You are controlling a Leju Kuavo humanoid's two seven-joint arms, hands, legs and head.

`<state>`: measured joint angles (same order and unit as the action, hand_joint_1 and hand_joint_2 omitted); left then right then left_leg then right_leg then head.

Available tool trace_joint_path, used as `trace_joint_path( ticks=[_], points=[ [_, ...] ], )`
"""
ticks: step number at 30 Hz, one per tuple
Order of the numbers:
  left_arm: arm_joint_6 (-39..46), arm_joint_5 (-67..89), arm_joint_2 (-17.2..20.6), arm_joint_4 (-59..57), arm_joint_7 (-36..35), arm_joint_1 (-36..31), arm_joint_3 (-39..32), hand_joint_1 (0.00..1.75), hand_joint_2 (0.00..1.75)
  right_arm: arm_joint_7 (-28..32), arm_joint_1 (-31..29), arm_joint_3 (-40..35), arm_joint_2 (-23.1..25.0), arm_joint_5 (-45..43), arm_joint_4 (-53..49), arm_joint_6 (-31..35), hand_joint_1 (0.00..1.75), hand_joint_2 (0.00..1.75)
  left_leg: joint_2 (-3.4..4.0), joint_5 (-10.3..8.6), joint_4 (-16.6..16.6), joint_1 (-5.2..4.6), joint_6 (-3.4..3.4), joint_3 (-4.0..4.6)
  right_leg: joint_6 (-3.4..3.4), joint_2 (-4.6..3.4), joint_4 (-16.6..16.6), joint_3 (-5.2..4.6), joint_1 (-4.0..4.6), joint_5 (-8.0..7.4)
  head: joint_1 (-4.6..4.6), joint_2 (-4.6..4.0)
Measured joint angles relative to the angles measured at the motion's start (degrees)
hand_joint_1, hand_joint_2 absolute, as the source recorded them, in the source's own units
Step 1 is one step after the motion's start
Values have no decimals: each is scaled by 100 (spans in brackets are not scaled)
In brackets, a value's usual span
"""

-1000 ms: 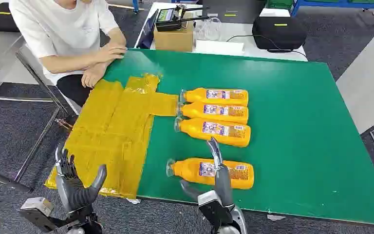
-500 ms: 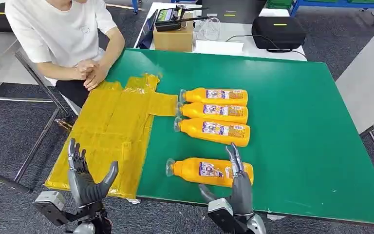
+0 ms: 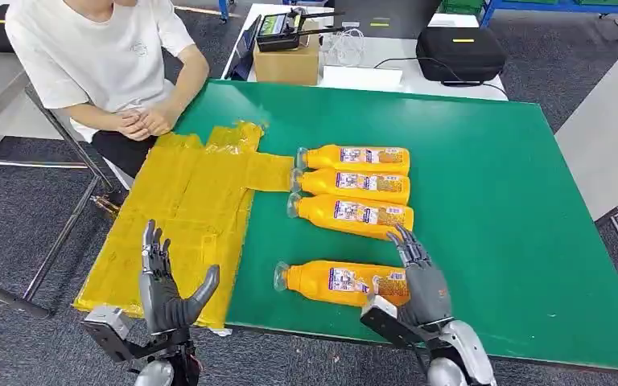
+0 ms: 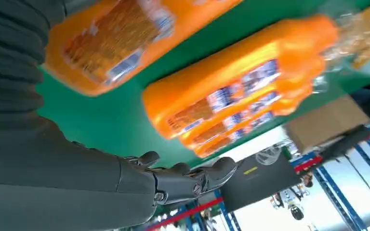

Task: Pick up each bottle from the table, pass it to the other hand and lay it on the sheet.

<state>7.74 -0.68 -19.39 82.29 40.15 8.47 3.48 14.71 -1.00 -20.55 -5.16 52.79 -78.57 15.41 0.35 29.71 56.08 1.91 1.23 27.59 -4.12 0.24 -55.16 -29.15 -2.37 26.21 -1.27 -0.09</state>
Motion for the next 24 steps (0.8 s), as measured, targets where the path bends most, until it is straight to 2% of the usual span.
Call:
trace_joint_path(
  ticks=[10,24],
  points=[
    [7,-28,28,-118,0,-76,105,0,175,-173,-209,0,-352,284,175,-580,0,175,0,0,0,0,0,1,0,1,0,0,0,0,0,0],
    [96,-59,46,-116,0,-59,81,0,175,-426,-653,-385,-997,-35,444,-1617,0,175,-1,0,1,0,0,3,0,1,0,1,-1,0,0,0]
  ],
)
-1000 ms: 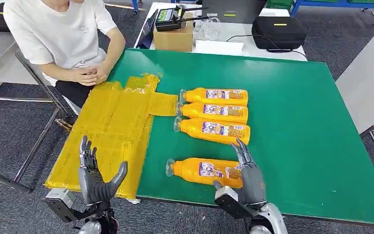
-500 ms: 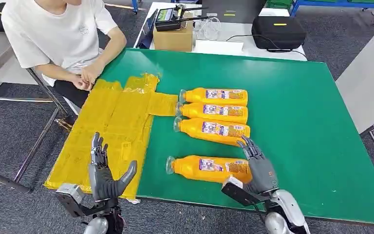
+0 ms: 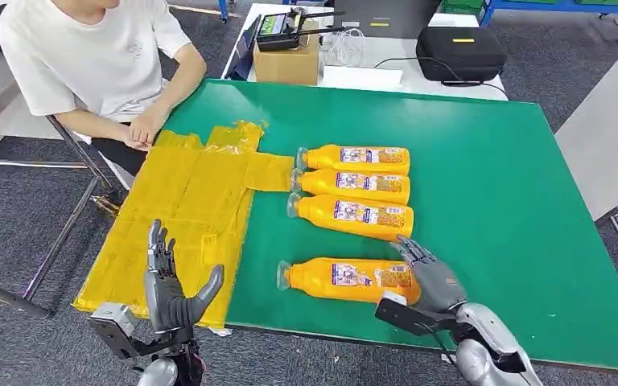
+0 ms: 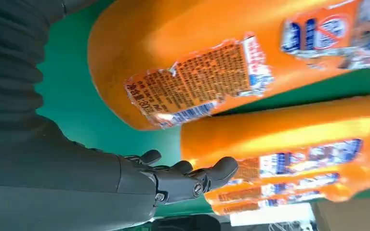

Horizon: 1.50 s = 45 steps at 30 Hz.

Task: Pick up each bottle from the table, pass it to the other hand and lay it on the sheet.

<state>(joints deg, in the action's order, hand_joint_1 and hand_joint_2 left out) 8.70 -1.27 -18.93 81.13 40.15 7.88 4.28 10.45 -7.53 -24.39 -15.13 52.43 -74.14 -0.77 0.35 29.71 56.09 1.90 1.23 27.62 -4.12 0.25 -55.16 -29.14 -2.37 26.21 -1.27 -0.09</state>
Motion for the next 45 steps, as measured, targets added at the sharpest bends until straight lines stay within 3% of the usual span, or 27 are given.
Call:
trace_joint_path(
  ticks=[10,21,28,29,31,32,38,45],
  points=[
    [4,0,0,0,0,7,-2,0,175,7,-478,-291,-37,-94,608,-37,0,175,0,0,0,1,0,-1,0,0,-1,0,1,0,-2,0],
    [83,-61,2,-9,0,-37,57,0,175,597,-788,-675,455,-336,1384,492,0,175,1,0,0,1,0,-2,0,-1,-1,0,1,0,-2,0],
    [136,-70,22,-9,0,-38,83,0,175,673,-909,-900,671,-209,1613,625,0,175,1,0,0,1,0,-2,0,-1,-1,0,1,0,0,0],
    [142,-72,24,-9,0,-37,83,0,175,647,-945,-942,678,-181,1663,605,141,175,1,0,0,1,0,-2,0,-2,-1,0,1,0,0,0],
    [155,-72,26,-9,0,-37,83,0,175,404,-1100,-1054,667,-32,1817,314,150,175,3,0,0,0,0,-5,0,-6,-1,0,1,-1,0,0],
    [160,-72,31,-9,0,-38,81,0,175,311,-1245,-1144,617,-11,1953,104,173,175,12,0,0,0,0,-10,-2,-16,-1,0,0,-2,-2,0],
    [188,-59,33,-74,0,-96,79,0,175,275,-2114,-1751,435,0,2756,-457,175,175,16,0,0,1,0,-48,-2,-22,1,30,1,-3,0,0],
    [197,-50,33,-103,0,-108,81,0,175,374,-2595,-2177,394,-128,3274,-647,175,175,14,-1,1,0,-1,-73,-3,-19,1,58,0,-4,0,0]
  ],
)
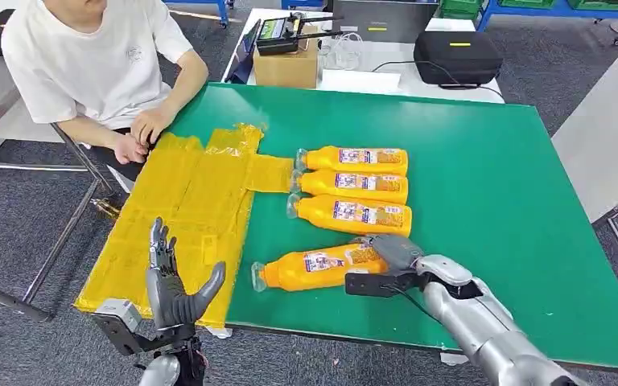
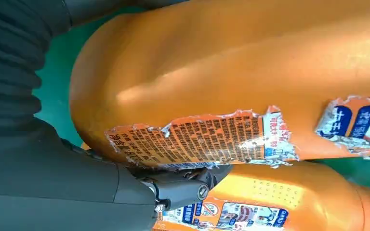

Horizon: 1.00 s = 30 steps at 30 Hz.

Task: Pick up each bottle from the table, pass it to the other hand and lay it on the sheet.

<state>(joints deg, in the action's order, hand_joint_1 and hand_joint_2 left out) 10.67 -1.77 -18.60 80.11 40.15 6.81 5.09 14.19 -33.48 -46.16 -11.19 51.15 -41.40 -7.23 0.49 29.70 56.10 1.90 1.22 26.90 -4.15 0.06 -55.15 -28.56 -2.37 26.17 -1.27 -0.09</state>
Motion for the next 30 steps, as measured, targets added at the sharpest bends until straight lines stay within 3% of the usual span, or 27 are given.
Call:
trace_joint_path(
  ticks=[4,13,23,30],
  points=[
    [2,0,7,0,0,0,-4,0,175,249,-51,-42,-13,-383,134,17,175,175,-4,0,1,0,0,3,-1,2,0,2,0,0,-2,0],
    [103,9,37,142,0,90,-31,0,175,428,253,57,190,-1026,171,700,175,175,-2,2,0,3,1,7,-1,-1,0,-5,5,0,2,0],
    [133,28,39,555,0,361,-177,0,175,953,1362,778,748,-1579,-665,1493,175,175,-5,1,-1,6,1,36,-1,4,-2,-25,6,1,2,0],
    [101,140,42,820,0,523,-330,0,175,994,1923,1252,1038,-1587,-1416,1561,175,175,-4,1,-1,5,1,54,-1,4,-3,-44,5,1,0,0]
  ],
)
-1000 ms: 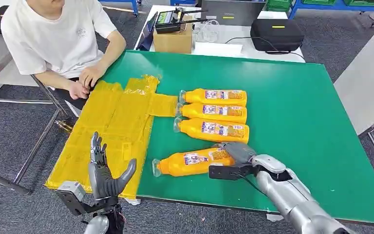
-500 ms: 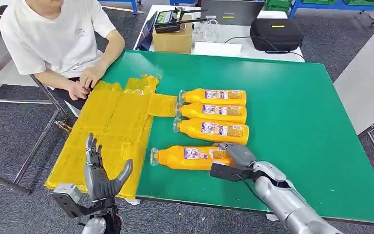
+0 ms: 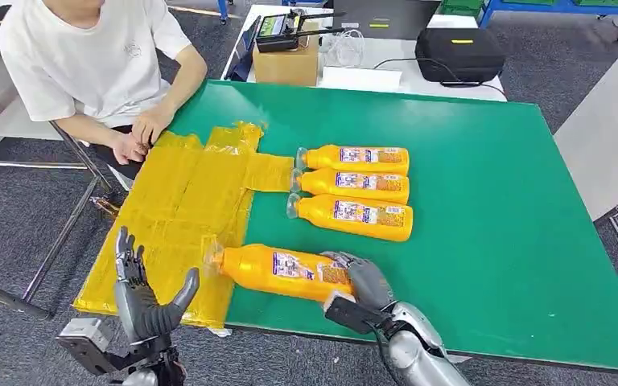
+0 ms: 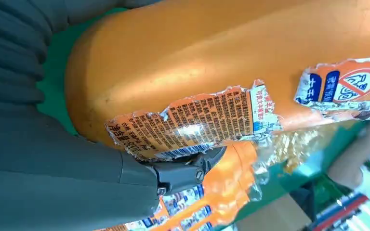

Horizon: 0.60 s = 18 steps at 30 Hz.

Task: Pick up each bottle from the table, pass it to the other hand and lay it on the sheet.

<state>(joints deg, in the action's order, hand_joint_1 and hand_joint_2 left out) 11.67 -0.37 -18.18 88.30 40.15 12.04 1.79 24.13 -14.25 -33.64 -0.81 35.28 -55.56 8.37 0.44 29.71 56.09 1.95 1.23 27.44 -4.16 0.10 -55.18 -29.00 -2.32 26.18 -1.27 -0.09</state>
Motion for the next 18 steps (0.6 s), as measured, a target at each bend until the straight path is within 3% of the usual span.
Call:
trace_joint_path(
  ticks=[15,18],
  points=[
    [13,74,-13,391,0,117,-256,0,175,140,584,562,212,39,-759,66,175,175,0,0,0,0,0,2,0,-1,0,-4,1,0,0,0],
    [-207,-98,-50,579,0,179,-374,0,175,229,845,825,332,-287,-1085,175,175,175,0,0,0,0,0,7,1,1,0,-8,0,1,4,0]
  ],
)
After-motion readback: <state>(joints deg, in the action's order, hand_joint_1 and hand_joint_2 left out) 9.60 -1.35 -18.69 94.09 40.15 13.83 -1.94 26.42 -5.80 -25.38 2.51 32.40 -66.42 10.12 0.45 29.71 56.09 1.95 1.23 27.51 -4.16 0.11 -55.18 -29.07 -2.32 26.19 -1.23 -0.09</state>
